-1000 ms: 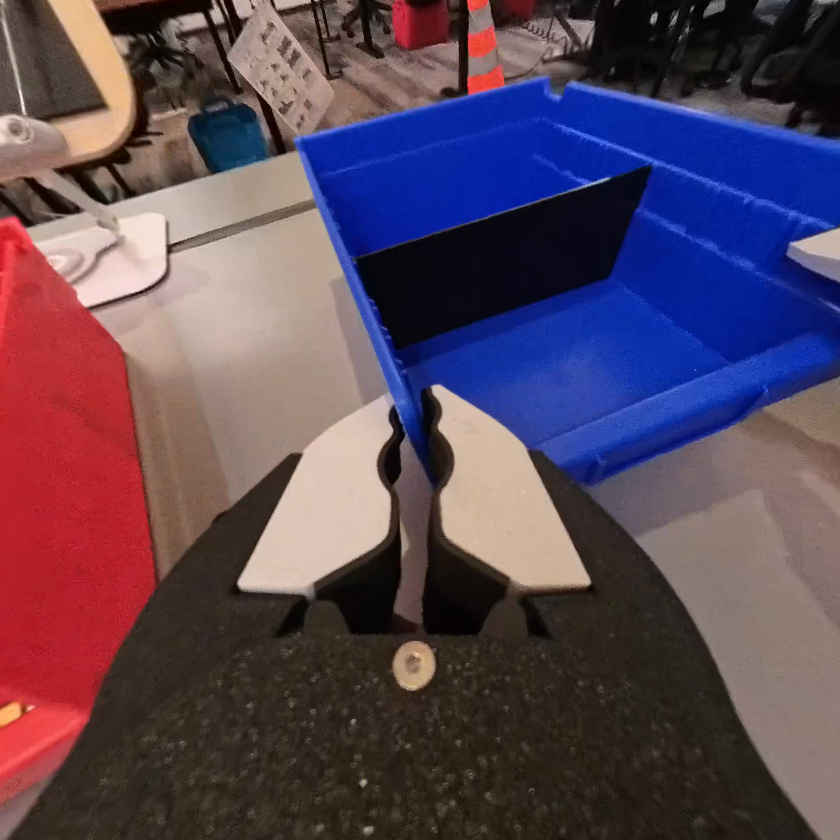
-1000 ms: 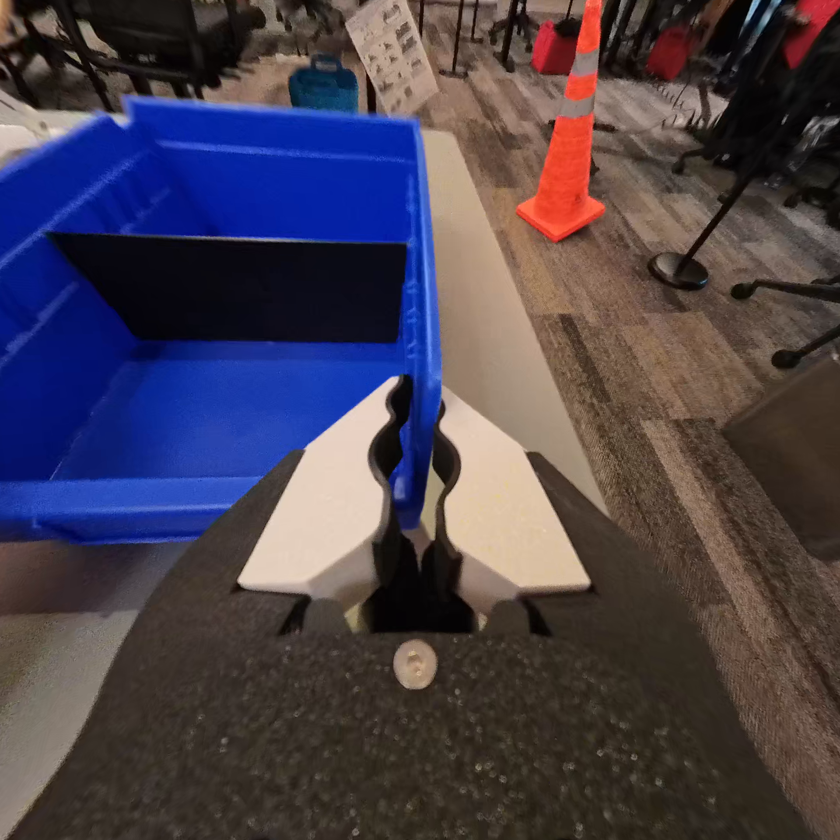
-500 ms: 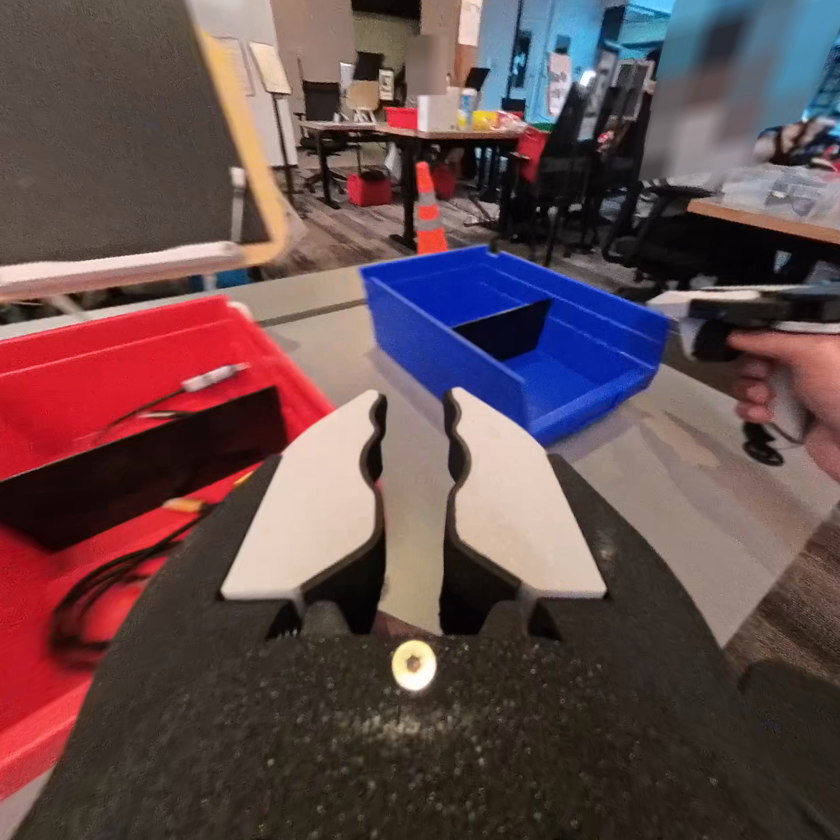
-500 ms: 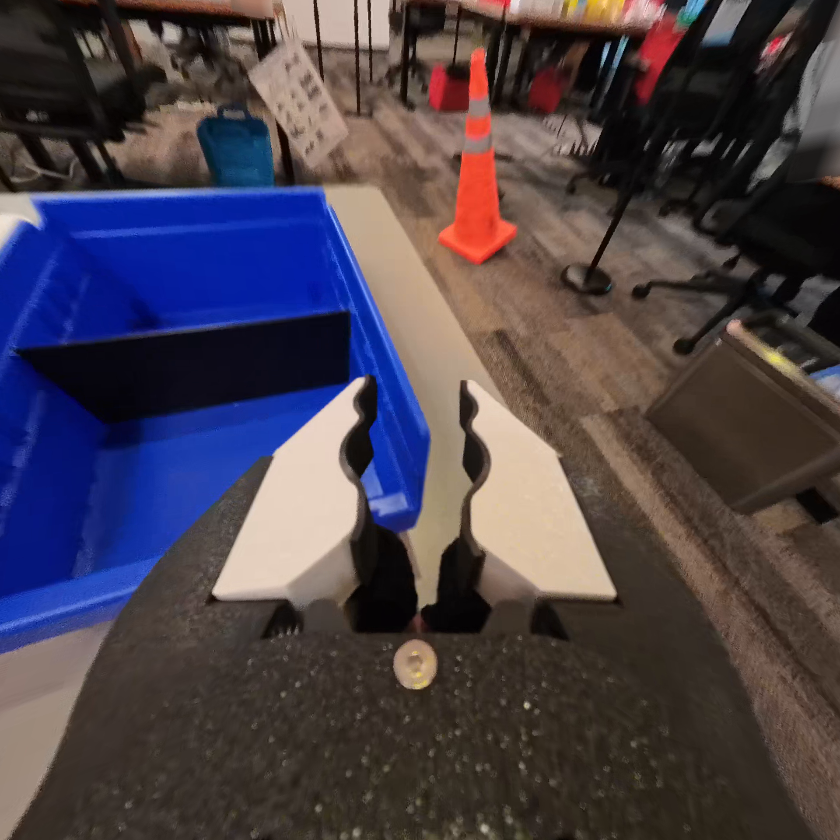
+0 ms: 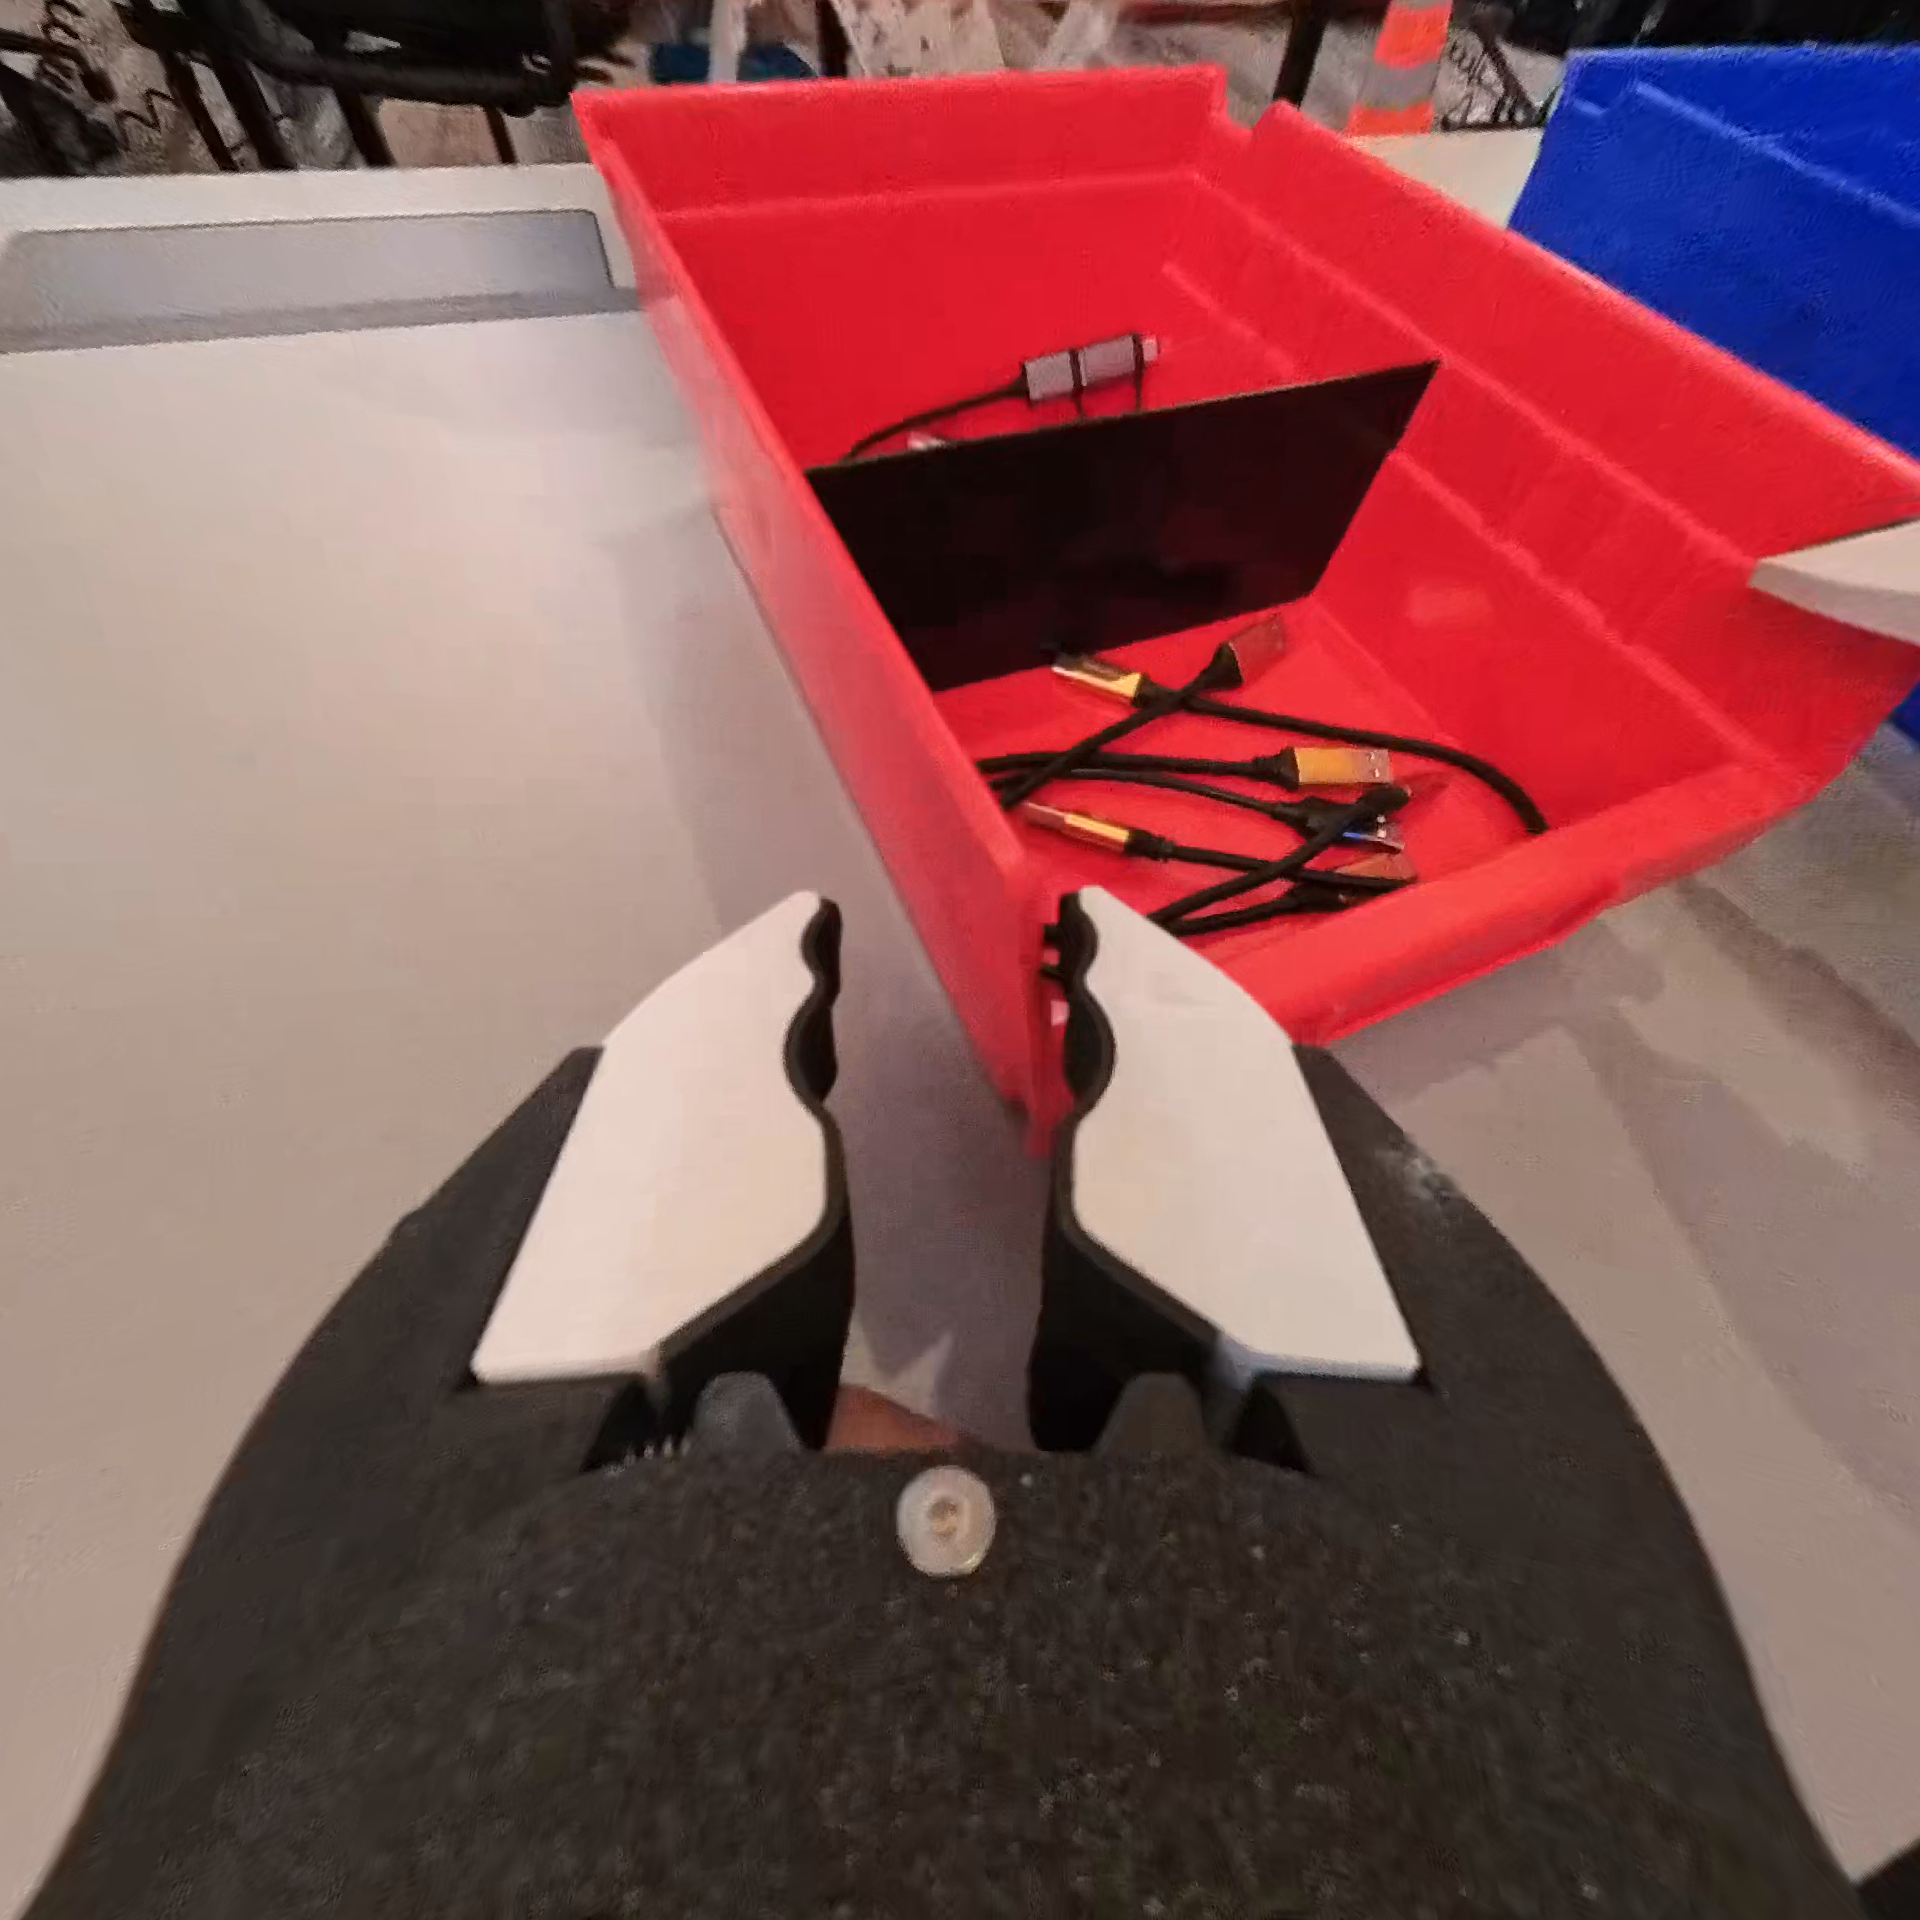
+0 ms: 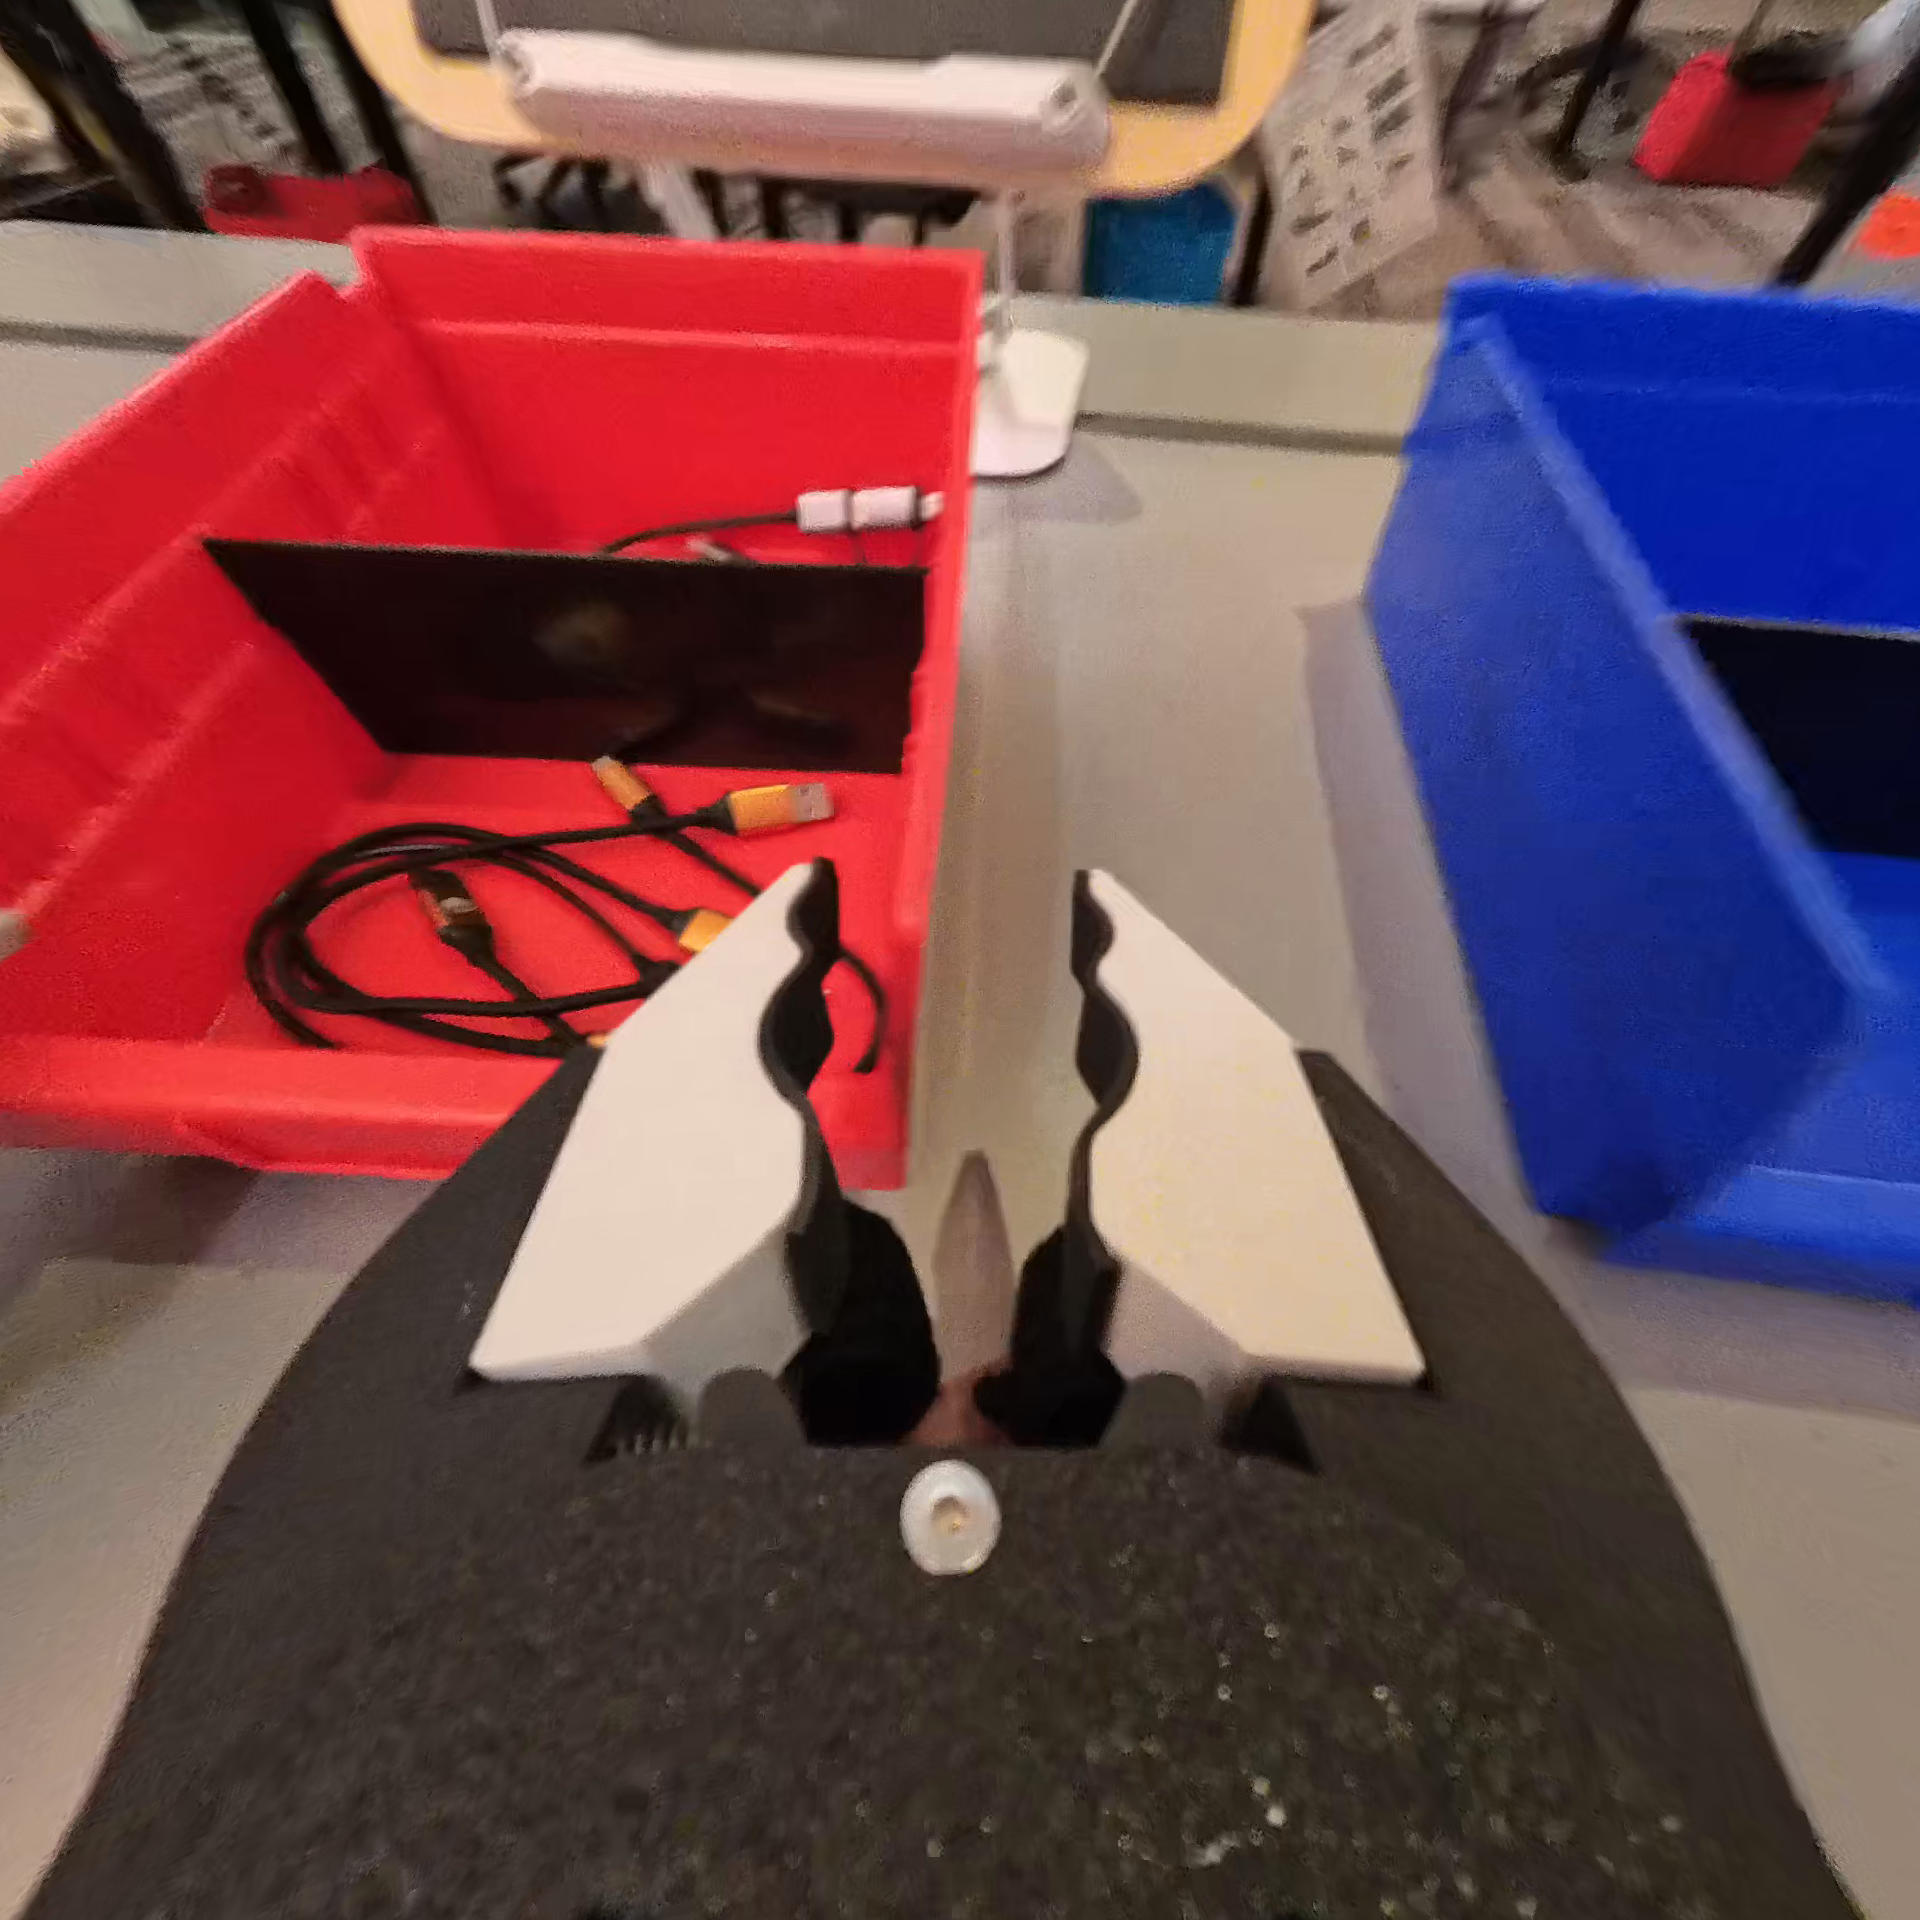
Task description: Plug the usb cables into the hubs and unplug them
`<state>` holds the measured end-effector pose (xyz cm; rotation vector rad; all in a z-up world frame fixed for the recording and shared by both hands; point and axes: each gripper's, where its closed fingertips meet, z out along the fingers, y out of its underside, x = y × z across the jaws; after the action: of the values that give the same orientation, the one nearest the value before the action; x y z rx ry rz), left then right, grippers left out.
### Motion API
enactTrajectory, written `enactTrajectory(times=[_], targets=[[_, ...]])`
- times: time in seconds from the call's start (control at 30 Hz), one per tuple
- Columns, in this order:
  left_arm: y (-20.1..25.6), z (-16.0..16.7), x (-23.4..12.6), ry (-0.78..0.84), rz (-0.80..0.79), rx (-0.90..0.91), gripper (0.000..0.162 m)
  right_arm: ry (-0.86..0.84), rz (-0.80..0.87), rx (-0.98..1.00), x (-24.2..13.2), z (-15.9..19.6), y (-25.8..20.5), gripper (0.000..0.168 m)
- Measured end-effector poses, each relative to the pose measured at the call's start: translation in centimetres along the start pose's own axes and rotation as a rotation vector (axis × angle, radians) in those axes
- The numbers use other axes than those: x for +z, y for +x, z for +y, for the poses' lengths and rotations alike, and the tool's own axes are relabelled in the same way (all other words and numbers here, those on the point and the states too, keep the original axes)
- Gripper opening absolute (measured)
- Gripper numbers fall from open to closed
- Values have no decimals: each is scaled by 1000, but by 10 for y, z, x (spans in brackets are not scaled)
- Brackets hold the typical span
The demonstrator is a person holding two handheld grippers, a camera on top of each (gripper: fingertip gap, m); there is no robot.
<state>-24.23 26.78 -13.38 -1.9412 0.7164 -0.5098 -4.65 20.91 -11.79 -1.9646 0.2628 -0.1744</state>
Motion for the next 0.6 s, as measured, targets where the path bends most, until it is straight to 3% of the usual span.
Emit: enactTrajectory(times=[0.07, 0.13, 0.33, 0.47, 0.6], targets=[[3, -3, 7, 20, 15, 16, 26, -84, -92, 44, 12, 18, -21, 34], [-4, -4, 10, 17, -37, 42, 17, -99, -28, 11, 16, 22, -18, 4], [-48, -18, -6, 24, -131, 44, 4, -53, 9, -1, 9, 6, -63, 3], [-123, -31, -32, 70, -194, 45, 3, 25, -29, -66, 19, -17, -141, 5], [-204, -16, -61, 77, -217, -31, 2, 2, -119, -126, 36, -21, -227, 7]])
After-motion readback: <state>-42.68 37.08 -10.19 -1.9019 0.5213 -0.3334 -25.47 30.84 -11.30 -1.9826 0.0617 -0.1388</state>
